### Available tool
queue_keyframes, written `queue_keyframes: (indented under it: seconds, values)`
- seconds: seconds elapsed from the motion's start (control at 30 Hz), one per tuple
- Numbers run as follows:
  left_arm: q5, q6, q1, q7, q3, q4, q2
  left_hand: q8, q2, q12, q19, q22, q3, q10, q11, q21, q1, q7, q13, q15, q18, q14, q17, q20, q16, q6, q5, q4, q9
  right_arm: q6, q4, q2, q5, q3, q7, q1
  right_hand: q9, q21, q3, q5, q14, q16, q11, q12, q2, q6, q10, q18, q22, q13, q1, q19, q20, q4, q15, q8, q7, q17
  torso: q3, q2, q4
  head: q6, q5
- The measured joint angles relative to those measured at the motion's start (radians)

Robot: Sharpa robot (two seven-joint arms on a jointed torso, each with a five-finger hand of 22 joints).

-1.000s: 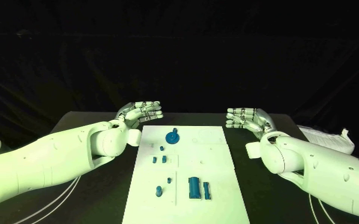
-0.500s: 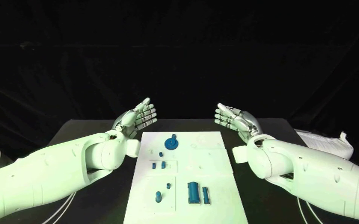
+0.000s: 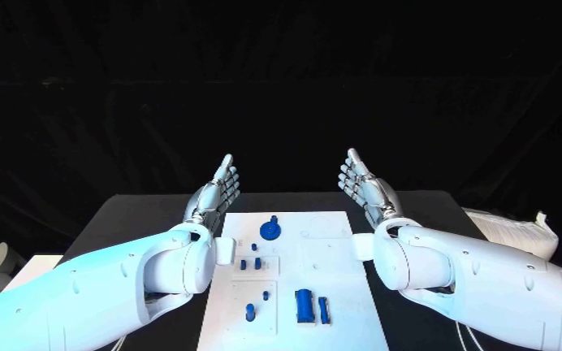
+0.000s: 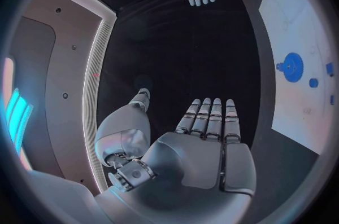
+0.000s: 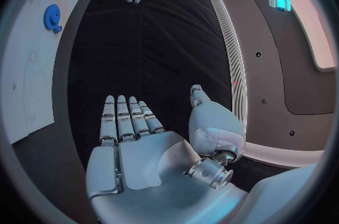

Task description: Assemble the parts on the task board

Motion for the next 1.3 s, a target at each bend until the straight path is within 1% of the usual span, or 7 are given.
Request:
queue_keyframes:
  seconds: [0.07,0.27,0.33,0.77,0.9,1.0,1.3]
  values:
    - [-0.008,-0.025,-0.002,0.007,0.001,0.005,0.001,0.0,0.001,0.0,-0.021,-0.009,-0.011,-0.025,-0.001,0.0,-0.032,-0.004,0.0,0.0,-0.007,-0.025,0.0,-0.009,-0.009,-0.024,0.0,0.0,0.0,-0.008,0.0,0.0,0.006,0.0,0.004,0.0,0.0,0.0,-0.016,-0.004,-0.033,0.0,-0.001,0.0,0.0,-0.028,-0.031,-0.021,-0.001,-0.001,-0.039,-0.03,-0.005,0.0,-0.001,0.0,-0.004,-0.013,0.0,0.0,0.0006,0.0,0.0]
    - [-0.024,-0.069,-0.002,0.021,0.001,0.007,0.001,0.0,0.002,0.0,-0.074,-0.057,-0.038,-0.091,-0.003,0.0,-0.115,-0.01,0.0,-0.002,-0.023,-0.087,-0.001,-0.023,-0.023,-0.087,0.0,0.0,0.0,-0.026,0.0,0.0,0.02,0.0,0.012,0.0,-0.001,0.0,-0.034,-0.004,-0.104,0.0,-0.002,0.0,0.001,-0.089,-0.1,-0.023,-0.004,-0.001,-0.125,-0.095,-0.013,-0.001,-0.001,0.0,-0.011,-0.03,0.0003,-0.001,0.0009,0.0,0.0]
    - [-0.028,-0.077,-0.002,0.023,0.001,0.007,0.001,0.0,0.002,0.0,-0.09,-0.075,-0.063,-0.112,-0.004,0.0,-0.14,-0.011,0.0,-0.001,-0.023,-0.106,-0.001,-0.026,-0.023,-0.107,0.0,0.0,0.0,-0.03,0.0,0.0,0.022,0.0,0.014,0.0,0.0,-0.002,-0.037,-0.004,-0.127,0.0,-0.003,0.0,0.0,-0.109,-0.123,-0.039,-0.005,-0.001,-0.153,-0.117,-0.014,0.001,0.0,-0.004,-0.012,-0.033,0.0003,-0.001,0.0009,0.0,0.0]
    - [-0.036,-0.096,-0.002,0.031,0.001,0.008,0.001,0.0,0.004,0.0,-0.159,-0.11,-0.12,-0.198,-0.005,-0.004,-0.249,-0.014,0.0,-0.002,-0.023,-0.19,-0.001,-0.031,-0.027,-0.19,0.0,-0.001,0.0,-0.039,0.0,0.0,0.029,0.0,0.018,0.0,0.0,-0.004,-0.045,-0.004,-0.225,0.0,-0.006,0.0,0.0,-0.192,-0.215,-0.039,-0.005,-0.001,-0.27,-0.206,-0.017,-0.001,-0.001,-0.004,-0.014,-0.039,0.0002,-0.001,0.001,0.0,0.0]
    - [-0.037,-0.098,-0.002,0.032,0.001,0.008,0.001,0.0,0.003,0.0,-0.257,-0.114,-0.128,-0.315,-0.006,-0.004,-0.361,-0.014,0.0,-0.002,-0.023,-0.298,-0.001,-0.032,-0.027,-0.3,0.0,-0.001,0.0,-0.04,0.001,0.0,0.03,0.0,0.019,0.0,0.0,-0.004,-0.045,-0.004,-0.313,0.0,-0.003,0.0,0.0,-0.281,-0.301,-0.038,-0.005,-0.001,-0.345,-0.305,-0.017,-0.002,-0.001,-0.004,-0.014,-0.039,0.0002,-0.001,0.001,0.0,0.0]
    - [-0.037,-0.099,-0.002,0.032,0.001,0.008,0.001,0.0,0.002,0.0,-0.261,-0.114,-0.128,-0.323,-0.005,-0.004,-0.404,-0.014,0.0,-0.002,-0.023,-0.305,-0.001,-0.032,-0.027,-0.307,0.0,-0.001,0.0,-0.041,0.001,-0.001,0.031,0.0,0.019,0.0,0.0,-0.004,-0.045,-0.004,-0.357,0.0,-0.004,0.0,0.0,-0.306,-0.344,-0.038,-0.005,-0.001,-0.431,-0.33,-0.017,-0.002,-0.001,-0.004,-0.014,-0.04,0.0002,-0.001,0.001,0.0,0.0]
    - [-0.037,-0.1,-0.002,0.033,0.001,0.008,0.001,0.0,0.002,0.0,-0.261,-0.114,-0.128,-0.323,-0.005,-0.004,-0.404,-0.014,0.0,-0.002,-0.023,-0.305,-0.001,-0.032,-0.027,-0.307,0.0,-0.001,-0.001,-0.041,0.001,-0.001,0.031,0.0,0.02,0.0,0.0,-0.004,-0.045,-0.004,-0.357,0.0,-0.004,0.0,0.0,-0.306,-0.344,-0.038,-0.005,-0.002,-0.433,-0.33,-0.017,-0.002,-0.001,-0.004,-0.014,-0.039,0.0002,-0.001,0.001,0.0,0.0]
